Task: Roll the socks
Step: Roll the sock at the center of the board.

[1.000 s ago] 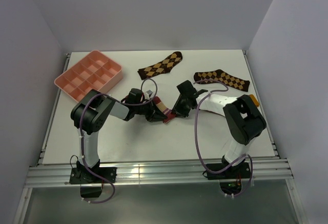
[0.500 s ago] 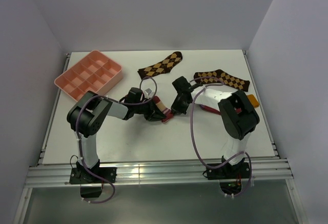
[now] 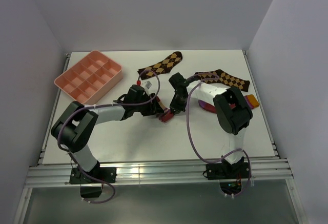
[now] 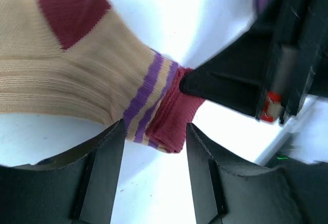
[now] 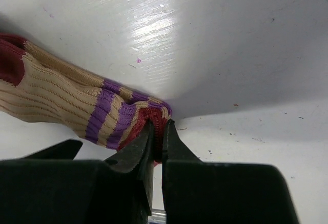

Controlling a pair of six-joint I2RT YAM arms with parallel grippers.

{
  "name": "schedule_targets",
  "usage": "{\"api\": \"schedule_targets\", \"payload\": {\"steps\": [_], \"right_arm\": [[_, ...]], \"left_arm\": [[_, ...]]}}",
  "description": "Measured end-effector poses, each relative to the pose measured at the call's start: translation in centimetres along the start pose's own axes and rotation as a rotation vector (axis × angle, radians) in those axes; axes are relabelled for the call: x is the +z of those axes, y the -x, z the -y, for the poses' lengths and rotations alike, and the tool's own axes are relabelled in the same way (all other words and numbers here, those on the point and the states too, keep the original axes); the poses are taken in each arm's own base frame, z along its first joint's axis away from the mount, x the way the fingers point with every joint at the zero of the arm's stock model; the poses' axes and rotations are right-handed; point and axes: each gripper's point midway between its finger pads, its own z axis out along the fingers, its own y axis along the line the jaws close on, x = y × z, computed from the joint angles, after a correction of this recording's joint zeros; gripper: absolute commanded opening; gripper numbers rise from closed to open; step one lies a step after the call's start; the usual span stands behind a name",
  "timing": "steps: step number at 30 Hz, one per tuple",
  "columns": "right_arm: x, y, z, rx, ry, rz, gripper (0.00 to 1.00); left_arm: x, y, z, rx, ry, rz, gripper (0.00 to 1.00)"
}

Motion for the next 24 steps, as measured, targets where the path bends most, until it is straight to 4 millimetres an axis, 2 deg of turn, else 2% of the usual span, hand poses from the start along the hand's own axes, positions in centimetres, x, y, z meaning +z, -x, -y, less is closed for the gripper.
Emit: {"api": "schedule_targets", "payload": {"steps": [4,8,10,17,24], "right_arm": [[0.0,0.0,0.0,-0.004,0.0,-0.003,0.0],[0.0,-0.1,0.0,-0.006,0.001,-0.005,0.0],[0.0,-0.1,0.0,-0.006,0.001,-0.005,0.0],[0.0,-0.1,-0.1,-0.007,0.003,-0.007,0.0],[0.0,-0.3,-0.2,-0.007,0.009,-0.016,0.0]], "left_arm": [[-0.3,-0.6,1.9,0.237,0.05,0.06,0.56],[0.2,-2.8,4.7,0.465,0.048,0.08,0.57],[0.4,-3.7,5.1,0.544,0.066,0.086,0.56],[1.4,-4.2,4.2,0.708,0.186,0.131,0.54],[1.8,-4.3,2.9,0.794,0.29,0.161,0.5]]}}
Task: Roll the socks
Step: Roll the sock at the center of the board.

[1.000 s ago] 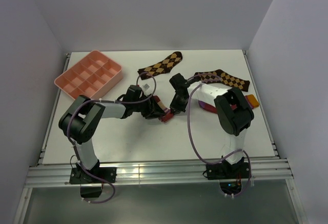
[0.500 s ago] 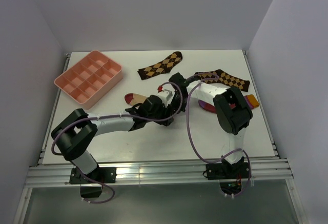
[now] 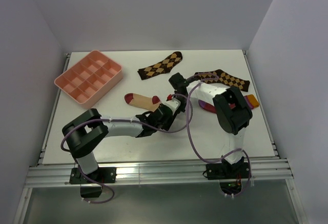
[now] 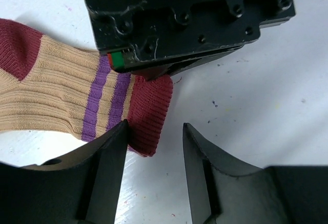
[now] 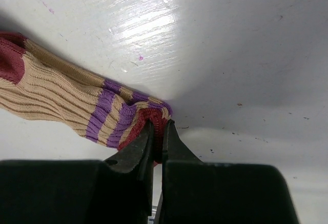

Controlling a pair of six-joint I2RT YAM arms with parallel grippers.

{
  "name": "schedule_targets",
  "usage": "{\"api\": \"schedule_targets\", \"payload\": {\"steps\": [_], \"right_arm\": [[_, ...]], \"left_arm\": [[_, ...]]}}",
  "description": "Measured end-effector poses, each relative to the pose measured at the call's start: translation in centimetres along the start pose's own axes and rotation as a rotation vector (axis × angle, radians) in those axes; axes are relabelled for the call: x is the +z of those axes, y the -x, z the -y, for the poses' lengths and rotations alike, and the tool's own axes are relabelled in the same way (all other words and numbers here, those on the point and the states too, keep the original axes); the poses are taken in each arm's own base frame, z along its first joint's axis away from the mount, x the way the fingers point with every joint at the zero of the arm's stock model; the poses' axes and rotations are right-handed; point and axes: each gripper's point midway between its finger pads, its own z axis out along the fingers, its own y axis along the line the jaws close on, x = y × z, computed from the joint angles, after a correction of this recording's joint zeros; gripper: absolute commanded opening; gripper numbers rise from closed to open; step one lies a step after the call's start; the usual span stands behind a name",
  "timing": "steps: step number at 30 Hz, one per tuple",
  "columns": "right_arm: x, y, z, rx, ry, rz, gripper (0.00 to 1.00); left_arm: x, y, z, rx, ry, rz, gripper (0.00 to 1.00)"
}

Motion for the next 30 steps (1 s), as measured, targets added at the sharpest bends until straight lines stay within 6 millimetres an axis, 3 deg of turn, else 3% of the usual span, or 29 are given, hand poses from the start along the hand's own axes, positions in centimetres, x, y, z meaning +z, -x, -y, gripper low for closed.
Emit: {"api": "schedule_targets", "payload": {"steps": [5,8,11,14,18,21,30], "right_arm": [[0.1,-0.1,-0.1,0.0,0.004,-0.008,0.0],[0.1,-0.1,-0.1,0.0,0.005,-0.009,0.0],[0.1,-0.2,-0.2,0.0,0.009,-0.01,0.01],[0.2,-0.1,-0.5,-0.002,0.03,-0.007,0.11],[0.1,-0.2,-0.8,0.004,0.089,0.019,0.35],[-0.3,-0.2,-0.9,0.011,0.135,0.048,0.45],[-4.1,0.5,-2.1,0.036,0.342,0.202,0.61]], "left_arm": [[0.4,-0.7,-0.2,0.036,0.038,-0.007,0.41],[0.7,-1.0,-0.3,0.05,0.055,-0.009,0.26],[0.9,-0.9,-0.3,0.048,0.067,-0.007,0.02],[0.9,-1.0,-0.3,0.043,0.072,-0.006,0.01],[1.0,-1.0,-0.2,0.001,0.054,-0.013,0.01],[1.0,-0.8,-0.2,-0.077,0.002,-0.027,0.0],[0.8,-0.5,-3.0,-0.524,-0.231,-0.087,0.0]]}}
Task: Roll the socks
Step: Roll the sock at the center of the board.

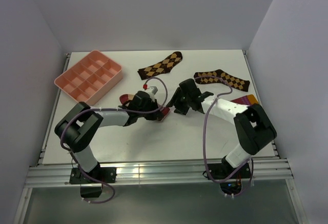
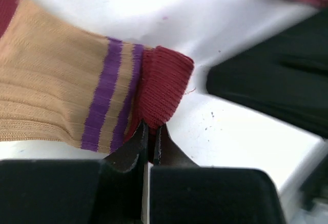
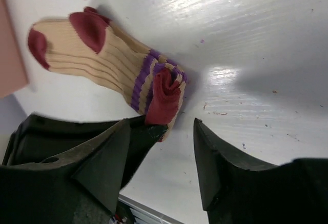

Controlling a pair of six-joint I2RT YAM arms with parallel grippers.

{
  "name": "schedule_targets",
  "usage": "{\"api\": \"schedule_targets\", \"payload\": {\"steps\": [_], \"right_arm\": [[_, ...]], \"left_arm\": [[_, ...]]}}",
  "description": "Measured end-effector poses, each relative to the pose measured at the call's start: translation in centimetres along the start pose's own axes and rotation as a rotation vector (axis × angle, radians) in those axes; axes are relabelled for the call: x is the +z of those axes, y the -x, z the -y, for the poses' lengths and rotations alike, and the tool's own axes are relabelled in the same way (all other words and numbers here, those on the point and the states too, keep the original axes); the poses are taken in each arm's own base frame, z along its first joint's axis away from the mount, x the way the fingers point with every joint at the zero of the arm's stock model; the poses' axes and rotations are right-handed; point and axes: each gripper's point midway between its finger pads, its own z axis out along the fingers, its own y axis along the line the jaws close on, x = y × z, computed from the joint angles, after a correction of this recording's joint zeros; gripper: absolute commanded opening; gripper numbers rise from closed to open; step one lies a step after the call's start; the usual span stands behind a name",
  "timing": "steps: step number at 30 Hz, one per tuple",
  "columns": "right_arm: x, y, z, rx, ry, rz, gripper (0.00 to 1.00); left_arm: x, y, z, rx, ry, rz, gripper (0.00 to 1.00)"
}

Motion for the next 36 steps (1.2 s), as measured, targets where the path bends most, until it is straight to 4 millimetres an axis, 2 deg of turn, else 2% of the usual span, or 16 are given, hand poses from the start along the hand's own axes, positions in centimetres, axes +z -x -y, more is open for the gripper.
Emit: {"api": "schedule_targets", "payload": {"steps": [3,8,14,22,36], "right_arm": [[-0.6,0.2,-0.3,0.007,0.056,0.041,0.61],[-0.1,0.3,-0.5,0.001,0.102,0.062,0.62],[0.6,0.4,-1.5,-0.013,0.154,0.074,0.59],[2.6,-0.6,-0.9,-0.018,0.136,0.044,0.54],[3.6,-1.6,-0.3,0.003,0.121,0.023,0.51]], "left_arm": [[-0.5,0.2,-0.6,-0.143,-0.069,-0.029,0.0],[-0.7,-0.3,-0.6,-0.342,-0.194,-0.083,0.01],[-1.3,-0.4,-1.0,-0.505,-0.263,-0.133,0.01],[-1.5,-0.4,-1.5,-0.622,-0.288,-0.169,0.01],[-1.1,-0.6,-1.6,-0.679,-0.304,-0.225,0.01]]}}
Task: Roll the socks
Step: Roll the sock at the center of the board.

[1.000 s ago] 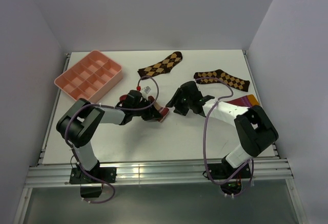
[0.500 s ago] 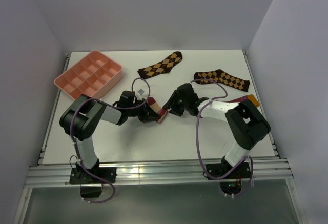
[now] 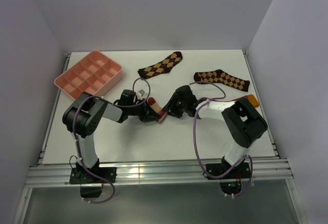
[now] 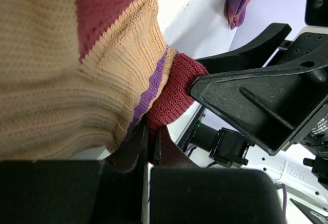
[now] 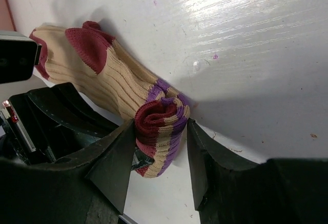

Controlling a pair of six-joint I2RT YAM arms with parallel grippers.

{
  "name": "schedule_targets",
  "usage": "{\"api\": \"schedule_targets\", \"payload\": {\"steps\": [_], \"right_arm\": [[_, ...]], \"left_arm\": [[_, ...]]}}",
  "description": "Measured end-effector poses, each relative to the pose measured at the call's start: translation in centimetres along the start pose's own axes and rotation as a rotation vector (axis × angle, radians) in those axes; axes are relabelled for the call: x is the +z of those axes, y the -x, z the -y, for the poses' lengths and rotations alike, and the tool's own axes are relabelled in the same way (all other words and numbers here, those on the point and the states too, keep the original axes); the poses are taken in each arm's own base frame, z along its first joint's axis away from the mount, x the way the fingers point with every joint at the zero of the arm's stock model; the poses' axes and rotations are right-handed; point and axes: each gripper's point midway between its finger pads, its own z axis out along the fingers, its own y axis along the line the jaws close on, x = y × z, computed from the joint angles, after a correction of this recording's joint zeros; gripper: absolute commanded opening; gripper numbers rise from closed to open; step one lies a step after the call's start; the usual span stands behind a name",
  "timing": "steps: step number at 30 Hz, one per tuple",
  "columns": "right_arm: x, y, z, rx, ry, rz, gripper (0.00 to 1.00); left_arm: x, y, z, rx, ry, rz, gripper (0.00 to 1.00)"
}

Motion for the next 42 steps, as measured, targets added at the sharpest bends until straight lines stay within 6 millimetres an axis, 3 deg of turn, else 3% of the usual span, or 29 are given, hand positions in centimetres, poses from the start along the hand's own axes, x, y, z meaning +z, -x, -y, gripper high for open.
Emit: {"api": "schedule_targets", "payload": {"steps": [13,15,16,20,22,27,33,38,42], "right_arm": [[0.2,0.2,1.0,0.054,-0.05,0.025,0.45],[0.4,0.2,1.3,0.059,-0.069,0.025,0.38],[0.4,0.1,1.4,0.065,-0.076,0.024,0.29],[0.4,0.3,1.4,0.07,-0.116,0.024,0.11],[0.5,0.4,1.4,0.069,-0.142,0.018,0.0],[0.5,0.5,1.2,0.064,-0.213,-0.008,0.0],[0.7,0.5,1.2,0.043,-0.289,-0.051,0.0],[0.7,0.4,1.2,0.02,-0.338,-0.088,0.0],[0.7,0.4,1.2,0.001,-0.367,-0.108,0.0]], "left_arm": [[0.6,0.5,0.1,-0.01,0.049,-0.041,0.01],[0.7,0.6,0.2,-0.012,0.05,-0.047,0.01],[0.7,0.6,0.2,-0.013,0.052,-0.051,0.01],[0.8,0.6,0.2,-0.015,0.064,-0.057,0.02],[0.8,0.7,0.1,-0.007,0.073,-0.059,0.08],[0.7,1.3,-0.1,0.033,0.125,-0.034,0.34],[-0.6,2.6,0.6,0.173,0.223,0.088,0.58],[-2.2,3.9,1.6,0.376,0.347,0.24,0.6],[-2.1,2.5,3.4,0.611,0.422,0.311,0.58]]}}
